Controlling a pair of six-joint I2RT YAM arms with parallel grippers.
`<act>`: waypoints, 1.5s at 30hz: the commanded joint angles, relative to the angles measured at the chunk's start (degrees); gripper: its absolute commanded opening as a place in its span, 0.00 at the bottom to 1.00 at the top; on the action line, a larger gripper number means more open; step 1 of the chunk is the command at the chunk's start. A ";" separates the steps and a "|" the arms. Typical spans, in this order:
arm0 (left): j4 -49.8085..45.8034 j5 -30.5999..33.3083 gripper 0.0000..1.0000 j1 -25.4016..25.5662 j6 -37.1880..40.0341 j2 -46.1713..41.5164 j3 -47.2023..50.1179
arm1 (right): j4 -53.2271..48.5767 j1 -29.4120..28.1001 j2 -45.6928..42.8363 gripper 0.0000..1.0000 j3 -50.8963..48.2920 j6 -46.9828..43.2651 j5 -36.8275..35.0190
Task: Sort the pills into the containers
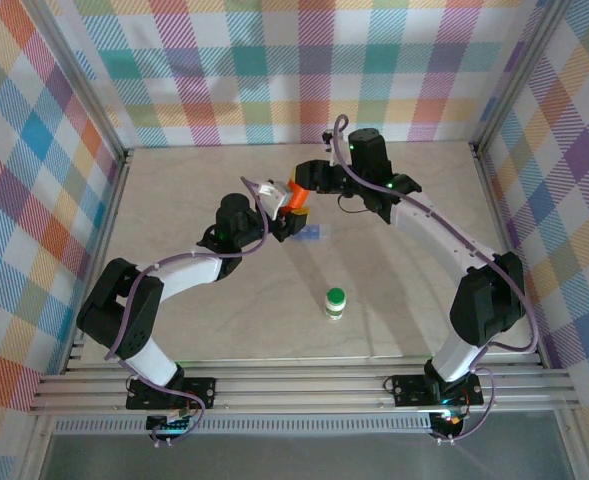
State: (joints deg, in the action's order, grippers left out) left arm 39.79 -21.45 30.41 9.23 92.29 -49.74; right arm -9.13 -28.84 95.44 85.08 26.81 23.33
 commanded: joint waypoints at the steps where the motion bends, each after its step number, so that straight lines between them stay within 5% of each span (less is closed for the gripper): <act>1: 1.64 -10.61 0.15 0.72 4.60 -2.31 0.31 | 6.84 0.08 -1.61 0.28 -2.78 -9.33 11.35; 5: -9.73 -24.50 0.15 -1.21 11.16 -4.06 -2.19 | 5.52 0.79 -3.89 0.20 -5.88 -27.89 28.13; 8: -21.25 -34.54 0.14 -3.13 17.17 -5.22 -5.11 | -9.42 0.98 -4.82 0.24 -4.09 -52.78 38.71; 12: -40.21 -45.62 0.07 -5.47 28.83 -6.63 -9.78 | -28.36 2.53 -4.02 0.25 0.25 -74.44 41.13; 16: -66.77 -52.67 0.03 -6.86 47.93 -5.70 -16.55 | -32.54 4.55 -2.54 0.28 2.91 -78.65 41.93; 19: -92.60 -60.88 0.00 -9.15 71.48 -1.68 -24.00 | -35.02 5.16 -1.32 0.33 5.11 -79.54 41.40; 22: -138.54 -72.72 0.00 -13.64 119.14 7.57 -32.64 | -34.87 5.20 -1.21 0.36 5.62 -78.22 40.44; 26: -142.21 -72.51 0.00 -13.28 122.96 11.81 -35.33 | -28.60 5.20 -2.02 0.36 4.30 -72.79 38.62; 30: -142.18 -72.58 0.00 -13.62 123.09 12.07 -35.53 | -26.26 5.23 -1.71 0.57 4.56 -69.60 35.58; 32: -142.21 -72.58 0.00 -14.09 122.71 12.36 -36.08 | -25.49 5.20 -1.40 0.85 4.92 -67.58 35.08; 33: -142.19 -72.57 0.00 -14.39 122.67 12.41 -36.17 | -24.57 5.20 -1.44 0.89 4.88 -65.58 34.59; 39: -142.11 -72.65 0.00 -17.25 119.90 13.07 -38.25 | -13.56 5.11 -3.45 0.89 2.84 -45.70 23.66; 45: -142.10 -72.55 0.00 -20.58 115.03 13.84 -41.95 | -8.81 3.12 -6.78 0.89 1.07 -35.13 14.02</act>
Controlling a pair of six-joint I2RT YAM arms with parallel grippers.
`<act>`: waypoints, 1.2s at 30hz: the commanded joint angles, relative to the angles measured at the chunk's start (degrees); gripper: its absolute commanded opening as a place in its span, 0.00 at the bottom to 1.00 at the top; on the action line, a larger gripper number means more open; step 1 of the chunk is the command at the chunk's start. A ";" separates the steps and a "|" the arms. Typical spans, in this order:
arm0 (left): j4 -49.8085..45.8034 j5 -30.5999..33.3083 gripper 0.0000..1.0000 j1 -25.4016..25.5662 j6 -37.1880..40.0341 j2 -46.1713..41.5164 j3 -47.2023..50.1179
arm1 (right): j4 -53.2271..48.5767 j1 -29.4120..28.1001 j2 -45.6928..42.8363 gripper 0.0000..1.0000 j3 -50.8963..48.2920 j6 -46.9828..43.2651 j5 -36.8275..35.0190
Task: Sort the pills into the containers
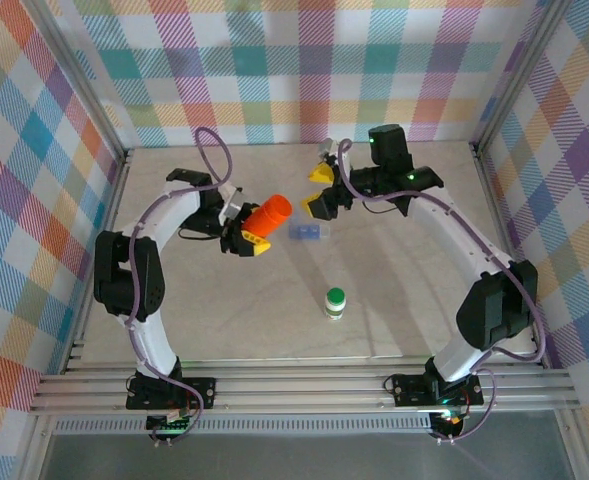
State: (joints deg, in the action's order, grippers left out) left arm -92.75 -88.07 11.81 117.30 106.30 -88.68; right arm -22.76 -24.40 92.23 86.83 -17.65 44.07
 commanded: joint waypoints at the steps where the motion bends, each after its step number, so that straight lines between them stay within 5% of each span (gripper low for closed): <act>1: -9.56 -5.88 0.00 -2.58 5.64 -0.24 -3.88 | 5.04 -1.54 -3.78 0.89 -0.52 10.65 -7.95; 5: -9.64 -5.77 0.00 -4.72 -0.21 -0.16 -7.73 | 3.98 -2.50 -4.80 0.89 0.79 16.45 -11.69; 13: -9.64 -5.73 0.00 -12.34 -7.53 -0.42 -15.23 | -1.46 -3.30 -3.43 0.89 4.93 14.47 -16.53; 16: -9.73 -5.57 0.00 -14.10 -9.97 -1.06 -17.98 | -2.03 -3.32 -3.25 0.90 3.23 13.87 -24.07; 24: -9.73 -5.62 0.00 -18.90 -12.18 -5.95 -15.84 | 18.55 -0.46 -14.11 0.97 -26.50 14.57 -57.71; 33: -9.64 -5.57 0.00 -20.26 -13.01 -7.31 -13.63 | 40.08 9.21 -13.85 0.99 -50.15 13.85 -65.13; 36: -9.67 -5.55 0.00 -20.68 -13.36 -7.88 -13.19 | 45.66 12.72 -13.87 0.99 -54.53 16.90 -60.90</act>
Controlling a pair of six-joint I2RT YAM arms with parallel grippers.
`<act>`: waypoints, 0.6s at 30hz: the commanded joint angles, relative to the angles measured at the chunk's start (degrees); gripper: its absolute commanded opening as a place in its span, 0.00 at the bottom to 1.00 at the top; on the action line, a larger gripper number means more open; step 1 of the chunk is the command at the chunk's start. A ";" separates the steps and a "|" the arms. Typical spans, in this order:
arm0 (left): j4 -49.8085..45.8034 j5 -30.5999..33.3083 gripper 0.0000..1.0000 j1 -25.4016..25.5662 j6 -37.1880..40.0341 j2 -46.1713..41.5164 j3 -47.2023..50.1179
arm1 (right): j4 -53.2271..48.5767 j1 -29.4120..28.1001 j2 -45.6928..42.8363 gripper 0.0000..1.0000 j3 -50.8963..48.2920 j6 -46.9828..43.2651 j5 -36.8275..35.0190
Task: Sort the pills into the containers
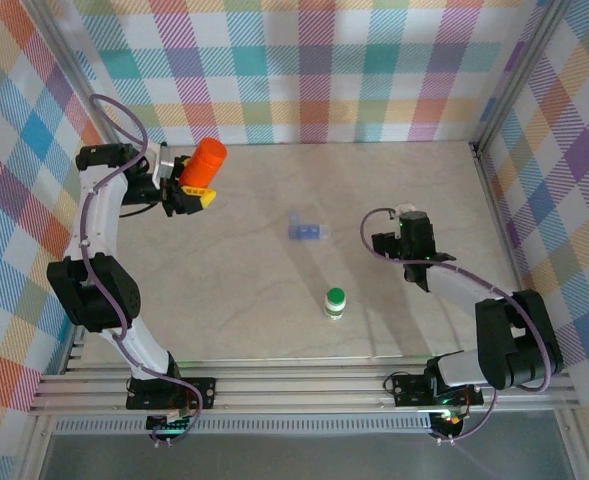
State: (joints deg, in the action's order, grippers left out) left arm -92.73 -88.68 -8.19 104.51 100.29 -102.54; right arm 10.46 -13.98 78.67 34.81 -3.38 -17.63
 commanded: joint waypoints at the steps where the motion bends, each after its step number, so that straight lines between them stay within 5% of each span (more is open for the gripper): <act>1: -9.67 -4.96 0.00 -0.84 -0.71 -2.07 0.85 | 15.66 3.86 -0.40 0.99 -5.02 2.47 4.30; 9: -9.66 -5.04 0.00 -1.14 -0.49 -2.39 2.71 | 47.71 11.47 9.09 0.99 -16.34 0.45 20.82; 18: -9.69 -5.09 0.00 -1.56 -0.10 -1.27 4.00 | 37.14 13.89 9.30 0.99 -11.25 4.10 18.85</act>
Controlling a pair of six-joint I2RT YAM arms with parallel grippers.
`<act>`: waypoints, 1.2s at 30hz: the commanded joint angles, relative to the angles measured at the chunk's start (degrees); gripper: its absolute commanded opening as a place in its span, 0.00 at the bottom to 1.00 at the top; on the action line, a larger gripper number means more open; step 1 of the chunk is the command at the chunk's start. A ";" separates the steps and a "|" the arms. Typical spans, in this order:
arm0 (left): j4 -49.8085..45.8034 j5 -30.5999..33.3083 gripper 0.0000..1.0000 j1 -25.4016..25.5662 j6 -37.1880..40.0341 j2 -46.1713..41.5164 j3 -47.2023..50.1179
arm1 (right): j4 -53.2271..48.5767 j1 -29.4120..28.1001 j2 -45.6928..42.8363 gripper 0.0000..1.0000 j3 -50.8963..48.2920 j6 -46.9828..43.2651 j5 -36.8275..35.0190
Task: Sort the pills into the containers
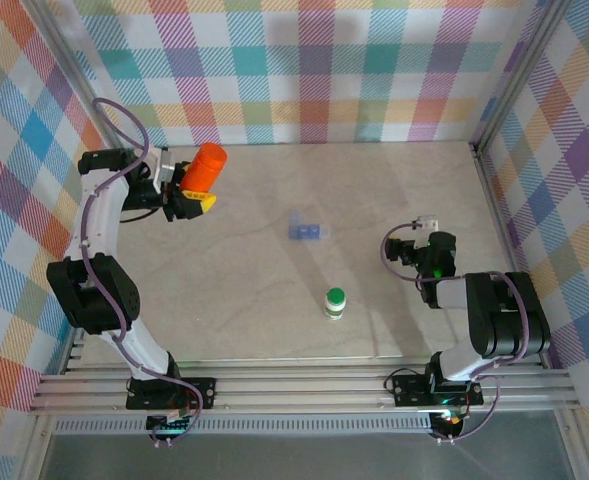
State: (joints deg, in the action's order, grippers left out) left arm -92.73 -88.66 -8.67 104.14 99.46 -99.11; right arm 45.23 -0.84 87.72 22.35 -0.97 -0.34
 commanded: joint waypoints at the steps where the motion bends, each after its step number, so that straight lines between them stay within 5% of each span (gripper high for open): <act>1: -9.67 -5.11 0.00 -1.01 0.36 -0.26 0.58 | 2.29 0.80 0.26 0.99 1.20 1.68 1.53; 18: -9.32 -5.30 0.00 -2.29 3.09 2.49 1.10 | 2.29 0.79 0.25 0.99 1.21 1.68 1.55; 19: -4.49 -5.13 0.00 -2.25 1.29 1.02 3.59 | 2.31 0.83 0.25 0.99 1.18 1.68 1.57; 21: 32.24 -2.60 0.00 -0.90 -27.79 -7.19 15.58 | 2.32 0.80 0.26 0.99 1.20 1.68 1.57; 23: 63.50 12.95 0.00 4.16 -55.39 -14.92 26.19 | 2.29 0.77 0.23 0.99 1.24 1.68 1.49; 25: 83.47 41.98 0.00 11.77 -66.83 -18.84 34.36 | 2.27 0.82 0.23 0.99 1.29 1.59 1.55; 30: 99.81 52.63 0.00 15.52 -81.41 -16.66 39.57 | 2.12 0.80 0.26 0.99 1.28 1.51 1.75; 36: 107.82 68.44 0.00 22.18 -86.04 -18.58 48.28 | 2.22 0.76 0.25 0.99 1.29 1.53 1.79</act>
State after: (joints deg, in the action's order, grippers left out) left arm 1.98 -34.50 9.69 26.79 82.96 -55.53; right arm 45.84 -0.32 87.72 23.05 -0.36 0.56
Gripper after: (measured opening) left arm 0.533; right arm 0.989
